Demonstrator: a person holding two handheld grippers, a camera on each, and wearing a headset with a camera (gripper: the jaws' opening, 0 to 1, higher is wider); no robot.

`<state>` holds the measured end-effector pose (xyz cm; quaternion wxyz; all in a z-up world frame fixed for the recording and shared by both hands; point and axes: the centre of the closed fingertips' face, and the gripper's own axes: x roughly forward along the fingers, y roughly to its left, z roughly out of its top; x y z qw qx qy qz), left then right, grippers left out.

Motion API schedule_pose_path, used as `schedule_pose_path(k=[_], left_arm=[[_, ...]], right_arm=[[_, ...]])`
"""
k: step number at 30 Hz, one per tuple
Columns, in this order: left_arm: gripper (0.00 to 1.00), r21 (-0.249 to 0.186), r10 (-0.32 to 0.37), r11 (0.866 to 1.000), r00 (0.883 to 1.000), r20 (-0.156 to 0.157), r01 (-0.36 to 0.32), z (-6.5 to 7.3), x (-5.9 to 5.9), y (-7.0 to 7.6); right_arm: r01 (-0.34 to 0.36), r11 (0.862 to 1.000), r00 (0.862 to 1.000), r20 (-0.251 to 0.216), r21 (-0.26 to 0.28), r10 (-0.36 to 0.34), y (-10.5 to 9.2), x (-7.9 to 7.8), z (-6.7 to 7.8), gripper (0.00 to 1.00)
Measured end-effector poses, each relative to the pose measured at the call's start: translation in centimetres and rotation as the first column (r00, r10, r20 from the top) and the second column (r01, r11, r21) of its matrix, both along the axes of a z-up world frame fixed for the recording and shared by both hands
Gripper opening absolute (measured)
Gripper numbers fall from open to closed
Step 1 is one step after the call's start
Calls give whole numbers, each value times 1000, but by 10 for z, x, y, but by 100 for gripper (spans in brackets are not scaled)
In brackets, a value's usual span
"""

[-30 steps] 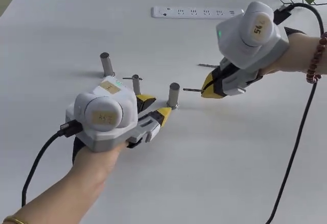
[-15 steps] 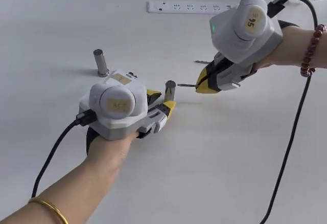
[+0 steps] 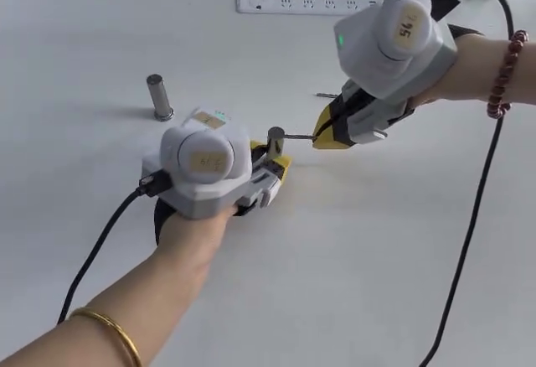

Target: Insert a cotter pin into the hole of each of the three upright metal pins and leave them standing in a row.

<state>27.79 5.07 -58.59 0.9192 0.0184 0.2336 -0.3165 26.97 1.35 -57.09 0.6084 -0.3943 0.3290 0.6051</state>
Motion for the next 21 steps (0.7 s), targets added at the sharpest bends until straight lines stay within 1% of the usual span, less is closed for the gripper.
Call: schedule_pose_path(k=[3, 4, 7, 8, 11, 12, 14, 17, 21], left_arm=[[12, 1, 7, 1000, 1000, -1, -7, -1, 2, 2], [12, 1, 10, 1000, 1000, -1, -10, -1, 2, 2], [12, 22, 7, 1000, 1000, 16, -7, -1, 1, 1], [12, 23, 6, 1000, 1000, 16, -6, -1, 1, 1], [12, 20, 4, 1000, 1000, 16, -4, -2, 1, 1], [12, 23, 2, 1000, 1000, 18, -2, -2, 1, 1], [11, 45, -9, 999, 999, 33, 8, -2, 0, 1], [11, 61, -15, 998, 999, 47, 12, -2, 0, 1], [11, 59, -9, 998, 999, 49, 6, -3, 0, 1]], right_arm=[[0, 1000, 1000, 0, 0, 0, 0, 1, -1, 0], [2, 1000, 1000, -1, 1, -2, 1, 2, -2, 0], [3, 1000, 1000, 2, 0, -3, 1, 3, -2, 0], [3, 1000, 1000, -2, 9, -3, 3, 2, -1, 0], [-12, 1000, 1000, 6, 6, 12, 6, 2, -2, 0], [-15, 1000, 1000, 8, 7, 15, 7, 3, -2, 0], [-21, 1000, 1000, 11, 8, 21, 11, 2, -2, 0], [-27, 1000, 1000, 11, 11, 27, 15, 2, -3, 0], [-29, 999, 1000, 10, 15, 29, 19, 2, -2, 0]])
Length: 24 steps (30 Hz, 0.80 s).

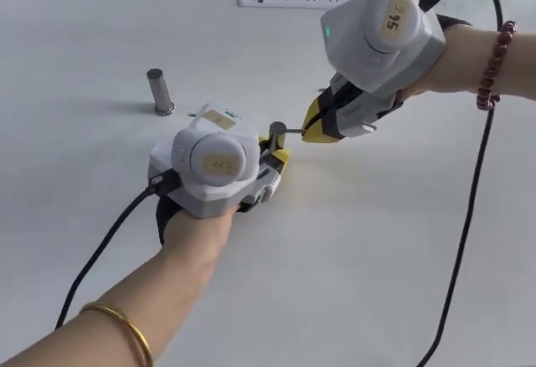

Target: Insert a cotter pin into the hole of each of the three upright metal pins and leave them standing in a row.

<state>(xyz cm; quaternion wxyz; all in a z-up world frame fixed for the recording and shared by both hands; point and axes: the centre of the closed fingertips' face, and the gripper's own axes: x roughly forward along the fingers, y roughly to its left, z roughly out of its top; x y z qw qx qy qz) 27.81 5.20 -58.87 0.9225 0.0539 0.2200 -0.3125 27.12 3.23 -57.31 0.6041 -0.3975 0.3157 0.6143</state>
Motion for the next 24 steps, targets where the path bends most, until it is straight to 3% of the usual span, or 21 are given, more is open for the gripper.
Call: schedule_pose_path(k=[11, 13, 19, 22, 24], left_arm=[[11, -1, 7, 1000, 1000, 4, -7, -2, 0, 1], [11, 13, 4, 1000, 1000, 15, -4, -2, 1, 0], [11, 7, 12, 1000, 1000, 12, -12, -3, 2, 0], [11, 4, 14, 1000, 1000, 10, -14, -3, 2, 0], [11, 4, 15, 1000, 1000, 8, -15, -3, 2, 0]], right_arm=[[-5, 1000, 1000, 5, 11, 5, 11, -1, 2, 0], [0, 1000, 1000, 0, 31, 0, 15, -2, 3, 0], [12, 998, 1000, 6, 59, -13, 19, -1, 5, 0], [32, 998, 999, 6, 59, -32, 18, -1, 6, 9], [31, 998, 999, 5, 59, -31, 16, -3, 8, 10]])
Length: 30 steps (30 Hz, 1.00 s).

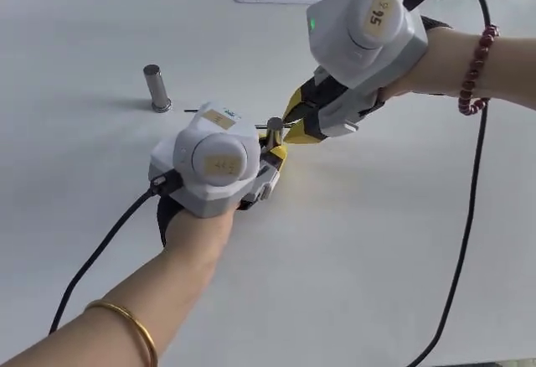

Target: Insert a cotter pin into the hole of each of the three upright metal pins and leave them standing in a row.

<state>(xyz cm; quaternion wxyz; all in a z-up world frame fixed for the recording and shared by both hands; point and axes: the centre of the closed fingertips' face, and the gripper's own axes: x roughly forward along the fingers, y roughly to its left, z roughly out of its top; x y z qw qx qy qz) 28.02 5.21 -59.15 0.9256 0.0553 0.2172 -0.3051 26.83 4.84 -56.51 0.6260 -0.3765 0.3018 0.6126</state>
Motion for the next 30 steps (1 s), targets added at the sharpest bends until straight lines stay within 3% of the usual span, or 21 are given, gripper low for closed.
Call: schedule_pose_path(k=[4, 14, 30], left_arm=[[11, -1, 1, 1000, 1000, -1, -1, 0, 0, 0], [11, -4, 3, 1000, 1000, -3, -3, 0, 1, 0], [11, -7, 5, 1000, 1000, -3, -5, -1, 1, -1]], right_arm=[[19, 1000, 1000, -15, 24, -19, -3, -4, 8, 10], [18, 999, 1000, 4, 29, -18, -5, 0, 6, 0], [-12, 999, 1000, 18, 36, 12, 2, -1, 6, 0]])
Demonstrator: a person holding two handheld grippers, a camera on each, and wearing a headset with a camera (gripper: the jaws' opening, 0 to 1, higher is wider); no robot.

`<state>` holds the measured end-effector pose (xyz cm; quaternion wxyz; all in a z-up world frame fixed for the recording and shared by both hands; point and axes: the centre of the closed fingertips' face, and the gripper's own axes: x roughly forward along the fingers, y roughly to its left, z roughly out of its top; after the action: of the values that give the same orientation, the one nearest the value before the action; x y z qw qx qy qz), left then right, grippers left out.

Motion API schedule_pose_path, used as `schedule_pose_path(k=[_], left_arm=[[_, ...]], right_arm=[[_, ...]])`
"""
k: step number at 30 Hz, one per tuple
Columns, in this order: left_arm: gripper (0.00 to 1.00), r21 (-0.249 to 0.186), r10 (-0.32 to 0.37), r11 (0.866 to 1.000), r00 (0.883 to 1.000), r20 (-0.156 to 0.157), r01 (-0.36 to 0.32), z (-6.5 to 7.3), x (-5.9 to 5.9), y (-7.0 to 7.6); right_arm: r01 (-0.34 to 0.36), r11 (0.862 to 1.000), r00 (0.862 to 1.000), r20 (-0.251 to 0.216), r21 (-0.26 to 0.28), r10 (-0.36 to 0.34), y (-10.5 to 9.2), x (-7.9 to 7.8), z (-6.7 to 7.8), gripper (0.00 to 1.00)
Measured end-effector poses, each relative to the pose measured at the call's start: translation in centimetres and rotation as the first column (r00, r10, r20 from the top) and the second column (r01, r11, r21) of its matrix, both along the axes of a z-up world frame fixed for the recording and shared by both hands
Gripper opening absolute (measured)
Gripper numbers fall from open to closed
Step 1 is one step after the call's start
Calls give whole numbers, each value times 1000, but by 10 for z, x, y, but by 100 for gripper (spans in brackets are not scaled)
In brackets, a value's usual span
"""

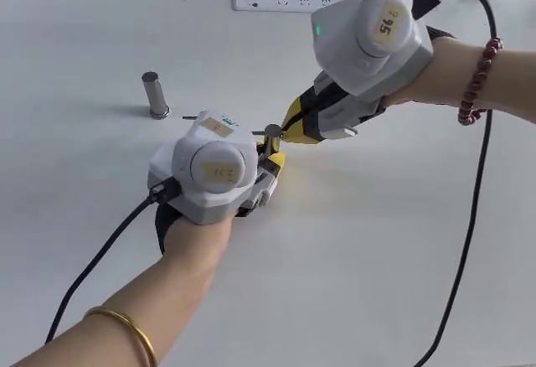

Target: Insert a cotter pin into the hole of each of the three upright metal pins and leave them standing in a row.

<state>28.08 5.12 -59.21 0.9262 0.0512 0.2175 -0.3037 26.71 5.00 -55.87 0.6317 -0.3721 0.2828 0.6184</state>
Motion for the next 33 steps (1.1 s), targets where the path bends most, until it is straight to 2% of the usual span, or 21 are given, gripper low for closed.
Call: schedule_pose_path(k=[6, 10, 15, 20, 29, 33], left_arm=[[11, 0, 3, 1000, 1000, -1, -3, 0, 0, 0], [11, 0, 2, 1000, 1000, -2, -2, 0, 0, 0], [11, 0, 4, 1000, 1000, -3, -4, 0, 0, 0], [11, -2, 5, 1000, 1000, -4, -5, 0, 0, 0], [11, 5, 1, 1000, 1000, -4, -1, 0, 0, 0], [11, -16, 2, 1000, 1000, -18, -3, 0, 1, 1]], right_arm=[[15, 1000, 1000, -13, 9, -15, 0, -2, 1, 0], [15, 1000, 1000, -21, 18, -14, 2, -3, 1, 8], [40, 997, 999, -34, 59, -38, 10, -2, 4, 10], [36, 997, 999, -34, 66, -33, 15, -3, 0, 10], [35, 996, 998, -49, 80, -32, 17, -1, 0, 8], [50, 993, 997, -70, 104, -42, 18, -2, 1, 8]])
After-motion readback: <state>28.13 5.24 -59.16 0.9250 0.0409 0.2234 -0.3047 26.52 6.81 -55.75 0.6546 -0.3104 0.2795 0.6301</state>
